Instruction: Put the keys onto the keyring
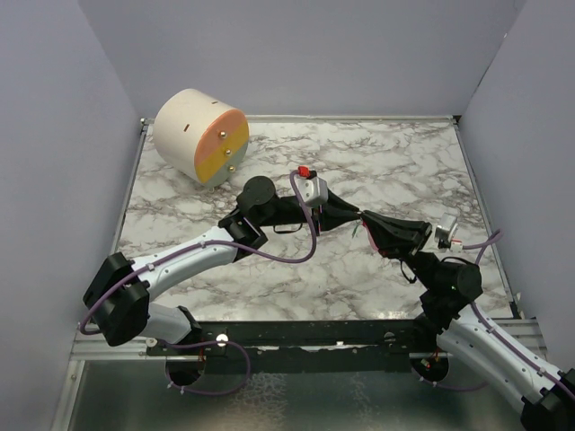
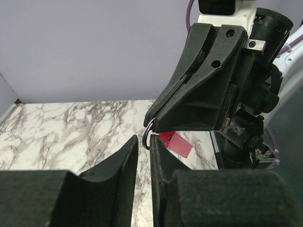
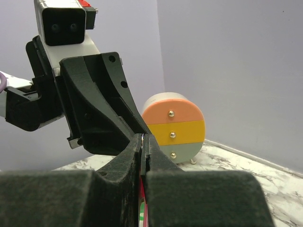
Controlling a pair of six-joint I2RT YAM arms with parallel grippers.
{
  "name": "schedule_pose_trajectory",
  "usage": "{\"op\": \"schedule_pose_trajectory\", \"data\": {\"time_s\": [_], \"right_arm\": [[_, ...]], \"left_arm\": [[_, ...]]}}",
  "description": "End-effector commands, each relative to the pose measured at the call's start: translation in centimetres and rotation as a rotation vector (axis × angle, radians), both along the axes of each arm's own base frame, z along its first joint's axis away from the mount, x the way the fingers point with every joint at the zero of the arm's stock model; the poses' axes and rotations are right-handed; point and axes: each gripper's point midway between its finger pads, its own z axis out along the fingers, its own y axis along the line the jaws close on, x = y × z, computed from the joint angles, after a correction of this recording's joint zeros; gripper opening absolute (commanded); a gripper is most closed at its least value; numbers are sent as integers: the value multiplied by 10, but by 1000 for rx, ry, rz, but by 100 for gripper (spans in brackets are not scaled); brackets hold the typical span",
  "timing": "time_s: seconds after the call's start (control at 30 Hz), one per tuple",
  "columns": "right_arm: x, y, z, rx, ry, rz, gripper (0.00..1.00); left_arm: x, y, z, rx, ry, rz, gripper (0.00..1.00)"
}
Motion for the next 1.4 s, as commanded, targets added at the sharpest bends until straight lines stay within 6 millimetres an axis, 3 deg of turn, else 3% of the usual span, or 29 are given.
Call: {"op": "schedule_pose_trajectory", "data": {"time_s": [0.0, 0.27, 0.6, 0.87, 1.1, 1.3, 1.37], "right_arm": [[-12, 1, 20, 26, -64, 38, 1], [-10, 1, 19, 25, -52, 31, 1], [-1, -3, 19, 18, -10, -12, 2], [5, -6, 18, 19, 15, -41, 25], [7, -15, 20, 29, 26, -87, 26], [13, -25, 23, -22, 40, -167, 36], [24, -23, 14, -88, 88, -201, 40]], "left_arm": [[2, -3, 13, -24, -11, -16, 17], [-1, -4, 16, -26, -14, -38, 0], [2, -3, 17, -30, 19, -15, 0], [18, -1, 11, -10, 59, 82, 0], [39, 9, 8, 15, 86, 224, 0], [52, 23, 14, 19, 101, 343, 0], [55, 25, 16, 25, 111, 364, 0]]}}
